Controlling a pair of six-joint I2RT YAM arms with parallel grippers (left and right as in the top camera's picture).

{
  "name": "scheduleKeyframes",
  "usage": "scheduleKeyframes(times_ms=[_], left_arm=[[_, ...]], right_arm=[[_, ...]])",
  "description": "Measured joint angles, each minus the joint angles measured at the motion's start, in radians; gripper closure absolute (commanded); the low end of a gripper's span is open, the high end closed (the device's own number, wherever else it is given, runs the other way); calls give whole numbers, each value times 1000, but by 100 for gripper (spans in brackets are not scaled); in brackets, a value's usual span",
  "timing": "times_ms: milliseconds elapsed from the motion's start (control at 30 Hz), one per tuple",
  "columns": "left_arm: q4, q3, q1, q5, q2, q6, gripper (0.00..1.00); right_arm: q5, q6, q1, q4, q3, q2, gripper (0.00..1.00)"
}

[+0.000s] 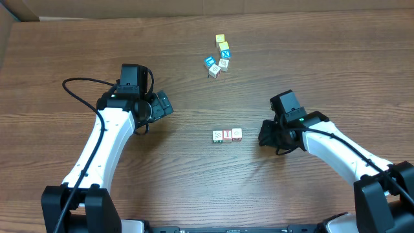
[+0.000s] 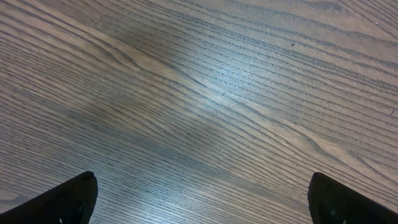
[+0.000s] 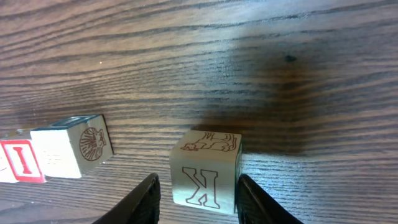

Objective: Flip 4 blocks
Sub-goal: 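Carry the block toward the placed row with the right gripper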

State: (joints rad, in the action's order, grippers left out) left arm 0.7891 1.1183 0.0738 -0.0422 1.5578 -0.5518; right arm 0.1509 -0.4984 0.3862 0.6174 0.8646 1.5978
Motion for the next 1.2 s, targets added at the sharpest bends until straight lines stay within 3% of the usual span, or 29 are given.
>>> scheduleKeyframes(times_ms=[500,667,767,1200], left_arm=[[0,0,0,0,0,0,0],[0,0,0,0,0,0,0],[0,0,0,0,0,0,0],[0,0,0,0,0,0,0]], right_arm=[[3,-53,8,-121,-3,0,59],[3,-85,8,-82,-3,0,57],[2,-96,8,-56,-3,0,50],[7,-158,8,5,-3,0,49]])
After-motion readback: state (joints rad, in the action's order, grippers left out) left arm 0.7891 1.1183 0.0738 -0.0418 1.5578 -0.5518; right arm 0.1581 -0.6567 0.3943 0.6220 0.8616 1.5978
